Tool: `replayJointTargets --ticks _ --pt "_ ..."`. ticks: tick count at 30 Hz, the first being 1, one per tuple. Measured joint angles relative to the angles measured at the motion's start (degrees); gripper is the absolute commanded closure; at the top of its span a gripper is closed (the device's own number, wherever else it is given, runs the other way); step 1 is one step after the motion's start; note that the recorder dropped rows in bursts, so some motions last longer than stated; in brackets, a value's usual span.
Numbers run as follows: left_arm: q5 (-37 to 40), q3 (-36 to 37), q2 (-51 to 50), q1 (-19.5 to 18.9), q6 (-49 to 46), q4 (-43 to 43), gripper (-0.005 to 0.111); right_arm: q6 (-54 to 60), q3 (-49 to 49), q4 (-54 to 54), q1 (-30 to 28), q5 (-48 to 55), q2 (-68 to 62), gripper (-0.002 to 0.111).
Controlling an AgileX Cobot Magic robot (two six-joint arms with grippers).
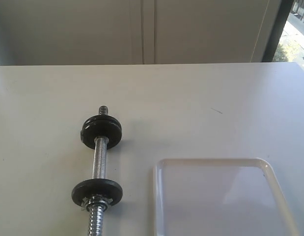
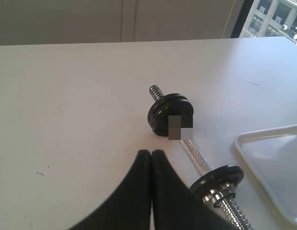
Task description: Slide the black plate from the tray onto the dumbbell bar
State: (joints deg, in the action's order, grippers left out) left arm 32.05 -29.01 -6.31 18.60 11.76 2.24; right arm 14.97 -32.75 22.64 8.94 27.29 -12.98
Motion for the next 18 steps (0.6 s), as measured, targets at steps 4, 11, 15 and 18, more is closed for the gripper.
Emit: replayJointTargets --ticks 4,11,15,18 --pt "-0.1 0.0 0.0 0.0 0.0 0.0 0.107 0.0 0.0 0.4 0.0 0.0 0.0 0.108" --pt "-0.1 0.0 0.0 0.0 0.0 0.0 0.107 0.0 0.0 0.5 0.0 0.0 0.0 0.108" --pt "-0.1 0.0 0.0 0.0 0.0 0.0 0.107 0.0 0.0 0.5 0.0 0.0 0.0 0.108" --pt "-0.1 0.0 0.0 0.0 0.0 0.0 0.107 0.0 0.0 0.5 0.0 0.0 0.0 0.108"
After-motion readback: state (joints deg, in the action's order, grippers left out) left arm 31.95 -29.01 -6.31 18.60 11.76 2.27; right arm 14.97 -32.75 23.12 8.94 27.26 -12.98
